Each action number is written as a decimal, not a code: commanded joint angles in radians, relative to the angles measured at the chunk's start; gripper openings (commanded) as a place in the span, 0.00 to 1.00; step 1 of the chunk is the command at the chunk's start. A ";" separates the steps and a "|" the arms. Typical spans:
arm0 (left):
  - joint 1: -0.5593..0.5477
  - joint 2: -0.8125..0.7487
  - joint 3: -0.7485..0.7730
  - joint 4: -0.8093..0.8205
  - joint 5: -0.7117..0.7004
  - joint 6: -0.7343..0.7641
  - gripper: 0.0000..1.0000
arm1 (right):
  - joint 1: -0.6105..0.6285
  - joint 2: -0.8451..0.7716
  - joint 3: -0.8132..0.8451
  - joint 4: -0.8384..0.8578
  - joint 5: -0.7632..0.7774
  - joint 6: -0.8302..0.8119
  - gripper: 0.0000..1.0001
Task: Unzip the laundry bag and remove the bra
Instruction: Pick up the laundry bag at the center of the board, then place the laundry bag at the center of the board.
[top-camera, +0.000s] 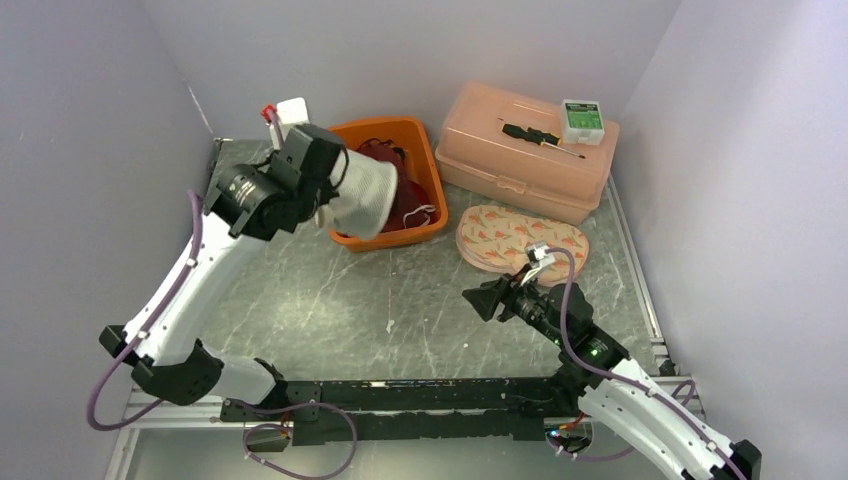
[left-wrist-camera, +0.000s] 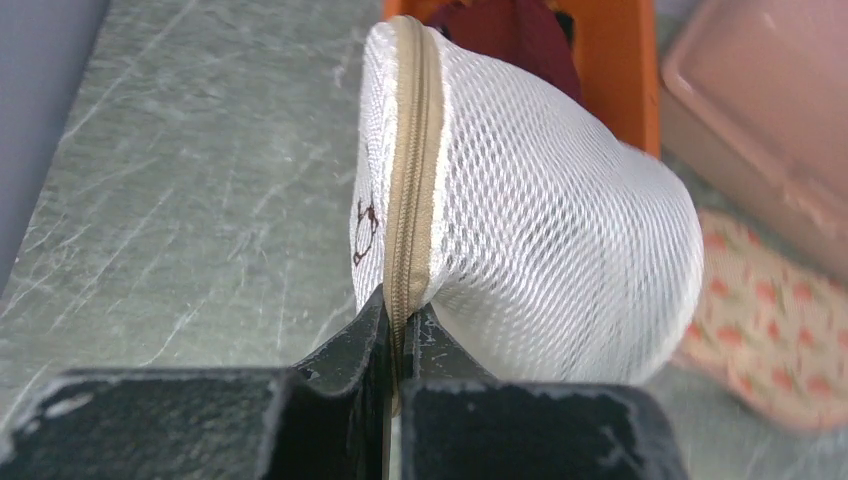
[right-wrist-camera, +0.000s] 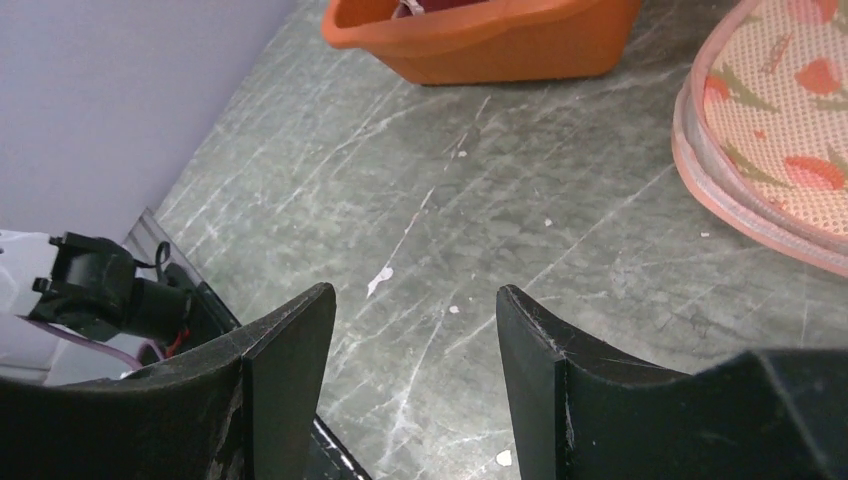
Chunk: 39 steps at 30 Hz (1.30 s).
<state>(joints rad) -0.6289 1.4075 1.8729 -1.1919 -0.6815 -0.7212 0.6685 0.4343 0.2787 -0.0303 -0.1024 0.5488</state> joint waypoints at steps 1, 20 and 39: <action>-0.186 -0.018 0.053 -0.154 -0.044 -0.041 0.03 | 0.005 -0.040 0.088 -0.048 0.023 -0.018 0.64; -0.785 0.276 -0.046 -0.345 -0.156 -0.591 0.03 | 0.005 -0.465 0.071 -0.377 0.167 0.130 0.64; -0.630 0.329 -0.353 0.201 0.124 -0.472 0.03 | 0.006 -0.389 -0.032 -0.295 0.169 0.237 0.70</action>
<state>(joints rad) -1.2572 1.7321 1.5185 -1.1419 -0.6212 -1.1980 0.6685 0.0418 0.2573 -0.4000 0.1242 0.7723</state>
